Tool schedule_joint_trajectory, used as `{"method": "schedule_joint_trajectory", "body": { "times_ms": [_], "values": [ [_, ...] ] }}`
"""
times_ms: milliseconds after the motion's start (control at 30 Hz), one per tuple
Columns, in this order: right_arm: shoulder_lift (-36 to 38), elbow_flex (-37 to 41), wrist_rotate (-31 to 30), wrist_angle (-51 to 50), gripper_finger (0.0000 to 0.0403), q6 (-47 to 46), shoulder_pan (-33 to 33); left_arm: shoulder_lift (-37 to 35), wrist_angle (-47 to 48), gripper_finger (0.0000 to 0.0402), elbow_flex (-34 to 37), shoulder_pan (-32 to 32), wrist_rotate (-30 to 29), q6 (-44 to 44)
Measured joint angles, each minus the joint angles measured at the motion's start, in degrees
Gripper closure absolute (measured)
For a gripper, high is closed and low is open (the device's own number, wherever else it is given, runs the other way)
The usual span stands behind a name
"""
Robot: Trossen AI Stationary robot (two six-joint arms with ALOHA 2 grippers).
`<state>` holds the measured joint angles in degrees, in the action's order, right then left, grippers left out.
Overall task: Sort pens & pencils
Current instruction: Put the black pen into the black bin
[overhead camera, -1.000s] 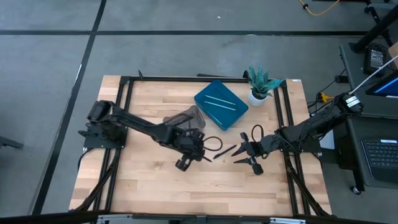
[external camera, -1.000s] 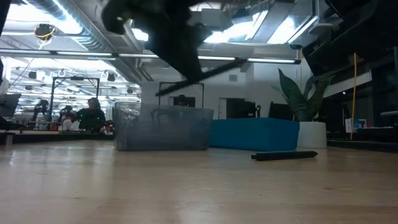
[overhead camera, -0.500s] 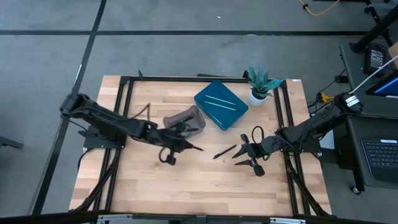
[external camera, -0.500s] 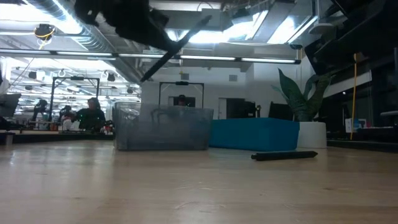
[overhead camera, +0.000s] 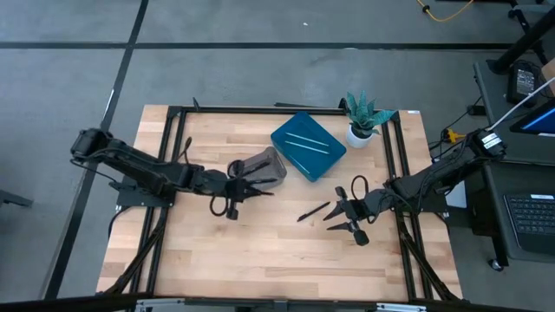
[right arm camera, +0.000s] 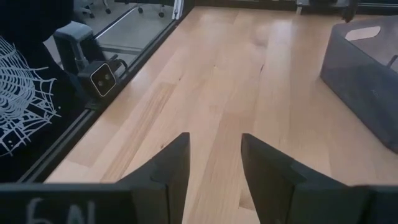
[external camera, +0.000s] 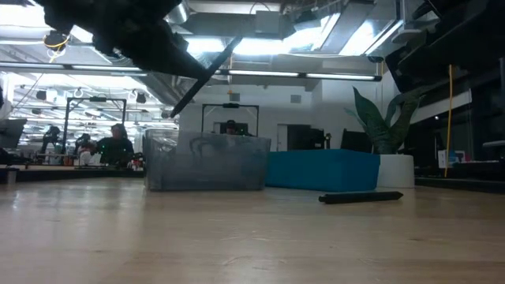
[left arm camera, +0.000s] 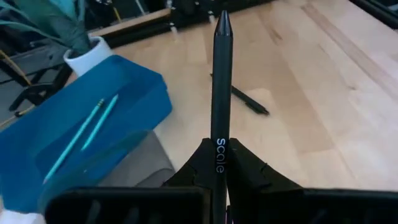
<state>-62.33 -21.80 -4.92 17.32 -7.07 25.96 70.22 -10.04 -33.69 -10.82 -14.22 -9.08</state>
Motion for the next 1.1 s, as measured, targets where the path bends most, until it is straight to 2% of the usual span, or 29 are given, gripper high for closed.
{"method": "schedule_joint_trajectory", "body": {
  "times_ms": [133, 300, 500, 767, 1100],
  "values": [
    [0.00, 0.00, 0.00, -0.01, 0.0258, 0.02, 0.00, -0.02, 0.01, 0.0389, 0.00, 2.27, -0.75, 1.37],
    [0.00, 0.00, 0.00, -0.02, 0.0258, 0.04, 0.00, -0.02, 0.00, 0.0389, 0.00, 5.19, -6.06, 3.57],
    [0.00, 0.00, 0.00, -0.01, 0.0258, 0.97, 0.00, -0.02, 0.06, 0.0389, 0.00, 8.50, -6.36, 5.86],
    [0.00, 0.00, -0.03, -0.02, 0.0258, 1.30, 0.00, -0.02, 3.77, 0.0389, -0.12, 12.43, -0.21, 9.01],
    [0.00, 0.00, -0.03, 0.00, 0.0258, 1.38, 0.00, 0.52, 19.33, 0.0389, -6.60, 16.83, 5.02, 12.26]
  ]
}}
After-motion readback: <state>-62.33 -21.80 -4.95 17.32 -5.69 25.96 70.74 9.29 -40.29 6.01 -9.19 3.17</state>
